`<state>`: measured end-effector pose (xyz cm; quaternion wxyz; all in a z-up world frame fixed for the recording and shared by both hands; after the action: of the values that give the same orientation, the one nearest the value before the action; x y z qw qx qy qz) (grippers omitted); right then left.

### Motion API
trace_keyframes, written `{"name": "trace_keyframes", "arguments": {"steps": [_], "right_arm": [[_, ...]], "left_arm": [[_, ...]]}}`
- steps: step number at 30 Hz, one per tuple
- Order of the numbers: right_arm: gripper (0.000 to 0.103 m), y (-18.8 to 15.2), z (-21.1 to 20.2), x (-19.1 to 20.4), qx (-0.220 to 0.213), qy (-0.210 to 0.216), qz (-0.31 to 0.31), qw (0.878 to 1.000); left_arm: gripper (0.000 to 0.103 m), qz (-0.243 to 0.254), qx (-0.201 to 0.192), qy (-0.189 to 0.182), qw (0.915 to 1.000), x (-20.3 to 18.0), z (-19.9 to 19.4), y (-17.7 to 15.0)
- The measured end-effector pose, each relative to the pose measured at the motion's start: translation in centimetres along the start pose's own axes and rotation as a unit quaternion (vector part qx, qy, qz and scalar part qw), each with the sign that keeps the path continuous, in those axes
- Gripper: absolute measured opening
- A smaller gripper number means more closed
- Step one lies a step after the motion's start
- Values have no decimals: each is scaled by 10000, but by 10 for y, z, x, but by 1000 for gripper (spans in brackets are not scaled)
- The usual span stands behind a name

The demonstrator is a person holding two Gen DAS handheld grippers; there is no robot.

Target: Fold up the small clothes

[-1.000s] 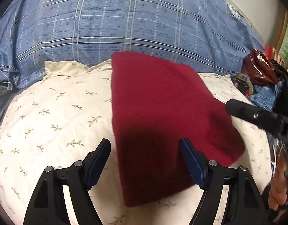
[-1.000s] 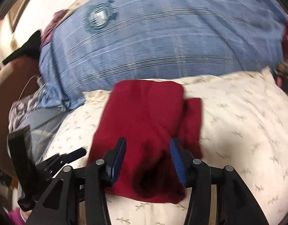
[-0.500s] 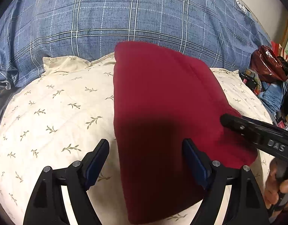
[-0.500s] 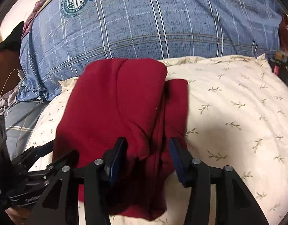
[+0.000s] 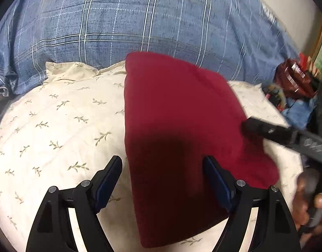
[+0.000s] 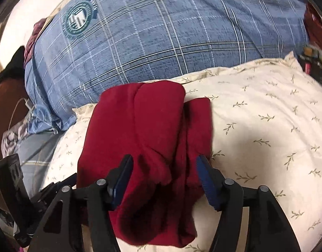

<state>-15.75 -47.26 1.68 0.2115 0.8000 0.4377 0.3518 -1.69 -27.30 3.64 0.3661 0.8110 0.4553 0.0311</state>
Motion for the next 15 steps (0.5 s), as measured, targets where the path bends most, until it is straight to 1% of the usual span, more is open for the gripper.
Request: {"name": "trace_keyframes", "arguments": {"steps": [1,3,5,7,8,11,13,15], "right_arm": [[75,0,2,-4,-15,8,52,10000],[79,1,11,-15,63,122,201,9997],[82,3,19,-21,199,265,296,9990],[88,5,26,-25,202,390,349,9984],[89,7,29,-26,191,431,356,9983],[92,12,41,-30,184,657,429,9967],[92,15,50,-30,234,904,472,9945],[93,18,56,-26,236,1043,446,9933]], "left_arm": [[80,-91,-61,-131,9999,5,-2,3],[81,-270,-86,-289,9992,14,-2,10],[84,-458,3,-437,9980,24,3,15],[85,-616,220,-734,9952,30,14,18],[85,-703,402,-888,9928,34,23,18],[88,-907,621,-1236,9862,42,42,20],[90,-928,658,-1377,9839,46,50,22],[91,-842,590,-1427,9844,46,55,25]]}}
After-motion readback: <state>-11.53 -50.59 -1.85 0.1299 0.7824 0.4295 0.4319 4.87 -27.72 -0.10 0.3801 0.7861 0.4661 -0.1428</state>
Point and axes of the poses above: each gripper's, at about its wrist camera, not at the fingertips, and z roughly the way its jaws point, x to its left, y to its top, the point moved 4 cm from there along z, roughly the way its jaws point, and after that the axes turned 1 degree about -x, right-handed, at the moved point
